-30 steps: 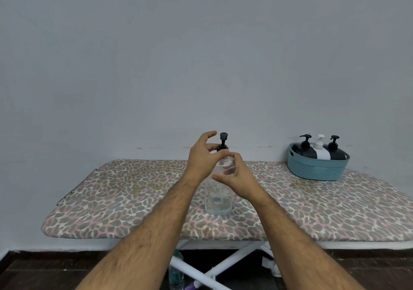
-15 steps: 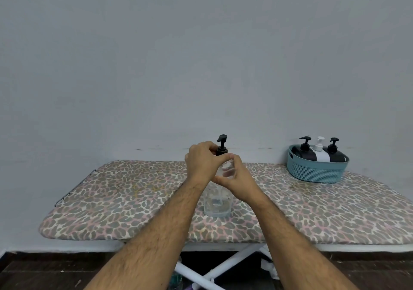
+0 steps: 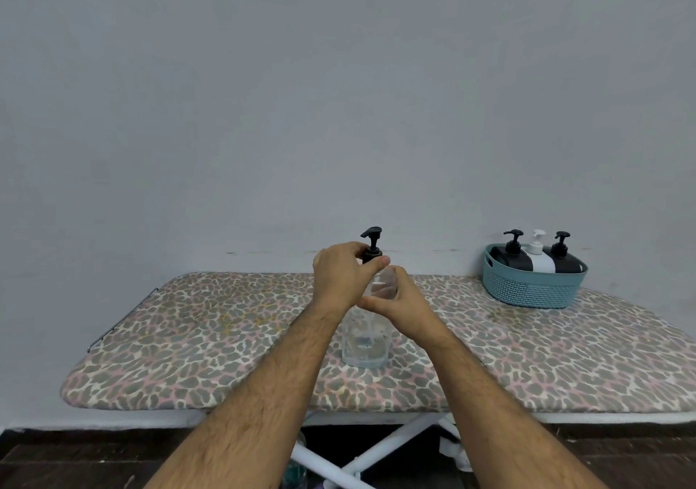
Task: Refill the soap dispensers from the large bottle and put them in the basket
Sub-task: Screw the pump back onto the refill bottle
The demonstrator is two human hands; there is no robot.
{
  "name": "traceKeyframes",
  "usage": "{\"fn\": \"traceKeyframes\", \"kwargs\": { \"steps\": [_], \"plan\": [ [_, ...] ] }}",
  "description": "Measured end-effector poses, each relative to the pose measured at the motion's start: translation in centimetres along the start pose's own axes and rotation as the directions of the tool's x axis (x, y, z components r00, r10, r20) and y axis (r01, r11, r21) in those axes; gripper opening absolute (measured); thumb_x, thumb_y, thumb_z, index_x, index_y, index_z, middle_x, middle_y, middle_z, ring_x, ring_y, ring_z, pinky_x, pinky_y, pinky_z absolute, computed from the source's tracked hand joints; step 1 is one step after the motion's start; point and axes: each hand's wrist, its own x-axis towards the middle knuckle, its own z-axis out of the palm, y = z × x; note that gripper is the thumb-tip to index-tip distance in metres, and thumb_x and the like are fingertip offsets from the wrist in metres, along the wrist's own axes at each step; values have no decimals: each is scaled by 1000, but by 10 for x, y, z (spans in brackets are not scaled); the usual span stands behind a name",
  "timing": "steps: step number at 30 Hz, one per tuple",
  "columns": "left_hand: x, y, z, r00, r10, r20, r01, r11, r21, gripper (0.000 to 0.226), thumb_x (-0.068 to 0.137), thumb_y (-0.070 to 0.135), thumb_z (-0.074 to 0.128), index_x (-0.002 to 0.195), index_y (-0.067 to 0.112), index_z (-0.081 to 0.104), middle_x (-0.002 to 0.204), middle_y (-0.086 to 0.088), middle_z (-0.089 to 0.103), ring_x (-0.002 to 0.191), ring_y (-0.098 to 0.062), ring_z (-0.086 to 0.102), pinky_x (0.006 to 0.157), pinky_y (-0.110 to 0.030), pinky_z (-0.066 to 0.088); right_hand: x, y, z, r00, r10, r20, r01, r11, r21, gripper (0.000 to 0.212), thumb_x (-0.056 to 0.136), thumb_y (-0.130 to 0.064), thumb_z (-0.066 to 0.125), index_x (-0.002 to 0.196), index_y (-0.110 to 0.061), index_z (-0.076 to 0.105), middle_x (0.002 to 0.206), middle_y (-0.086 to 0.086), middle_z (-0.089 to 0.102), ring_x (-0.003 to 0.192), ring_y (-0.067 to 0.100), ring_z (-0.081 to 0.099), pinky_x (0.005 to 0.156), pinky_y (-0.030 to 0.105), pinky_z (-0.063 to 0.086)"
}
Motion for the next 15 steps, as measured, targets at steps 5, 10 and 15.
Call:
{"fn": "traceKeyframes", "kwargs": {
  "steps": [5, 10, 15],
  "plan": [
    [8, -8, -4, 991, 26, 131, -17, 997, -75, 24, 83, 45, 72, 98, 26, 75, 89, 21, 68, 97, -3, 64, 107, -42, 41, 5, 5, -6, 998, 0, 57, 0, 1000, -2, 69, 77, -38, 83, 134, -28, 45, 120, -3, 62, 111, 6, 60, 92, 32, 51],
    [20, -13, -16, 952, 39, 302, 8, 988, -155, 21, 84, 36, 75, 99, 21, 76, 97, 12, 72, 96, 0, 64, 89, -28, 43, 11, 10, -7, 997, 14, 82, -12, 1000, -29, 78, 68, -52, 84, 133, -28, 47, 119, -5, 64, 112, 10, 63, 98, 42, 53],
    [24, -18, -15, 942, 45, 334, 18, 983, -183, 20, 83, 36, 75, 98, 24, 76, 99, 12, 73, 102, -2, 64, 94, -30, 44, 12, 13, -7, 995, 21, 95, -18, 999, -31, 78, 63, -58, 84, 128, -33, 49, 119, -5, 67, 112, 10, 65, 98, 45, 53]
  ]
}}
